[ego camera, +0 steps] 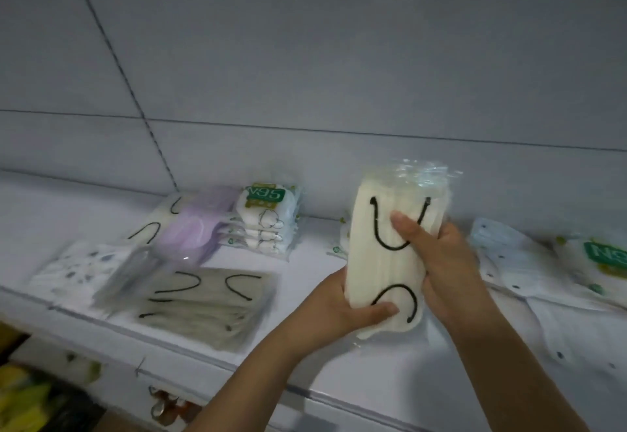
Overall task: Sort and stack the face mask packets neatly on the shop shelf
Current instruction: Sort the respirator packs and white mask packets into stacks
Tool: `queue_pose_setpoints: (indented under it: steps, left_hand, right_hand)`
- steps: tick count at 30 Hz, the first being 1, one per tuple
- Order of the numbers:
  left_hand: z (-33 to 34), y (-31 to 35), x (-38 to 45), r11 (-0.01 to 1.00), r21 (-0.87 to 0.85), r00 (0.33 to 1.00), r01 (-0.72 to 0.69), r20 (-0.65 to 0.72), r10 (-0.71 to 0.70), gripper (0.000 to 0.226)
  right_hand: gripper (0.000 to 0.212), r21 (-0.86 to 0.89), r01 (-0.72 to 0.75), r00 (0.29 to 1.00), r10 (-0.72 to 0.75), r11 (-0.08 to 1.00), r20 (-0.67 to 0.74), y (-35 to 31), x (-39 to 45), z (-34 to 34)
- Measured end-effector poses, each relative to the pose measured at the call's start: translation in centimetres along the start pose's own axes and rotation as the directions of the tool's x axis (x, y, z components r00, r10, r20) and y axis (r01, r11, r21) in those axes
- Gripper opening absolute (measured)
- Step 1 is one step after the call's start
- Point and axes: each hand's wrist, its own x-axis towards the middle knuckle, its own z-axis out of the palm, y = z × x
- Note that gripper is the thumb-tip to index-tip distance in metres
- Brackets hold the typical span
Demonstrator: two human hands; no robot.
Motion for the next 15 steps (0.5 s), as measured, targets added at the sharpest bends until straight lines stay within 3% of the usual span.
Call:
queue_pose_setpoints:
  steps: [3,6,15]
  left_hand:
    - [-5.3,0.8,-1.9,1.0,-0.02,0.989,0.018,-0.147,-0.021,0.044]
    - [-10.6,0.4,-4.6,0.994,-0.088,0.969,0.059,-0.233,-0.079,0.04]
    - [-28.2,-2.7,-10.3,0.995,-0.078,0.881,0.059,-0.464,-0.088,0.027]
  right_hand:
    - [0.037,0.172,-0.049,0.997,0.039,0.984,0.059,0.6,1.4,5.4]
    - [0.044,0.258,-0.105,0.992,0.082,0.96,0.101,1.8,2.5,11.1]
    - [0.038,0.221,-0.232,0.972,0.22,0.947,0.079,7.7,5.8,31.1]
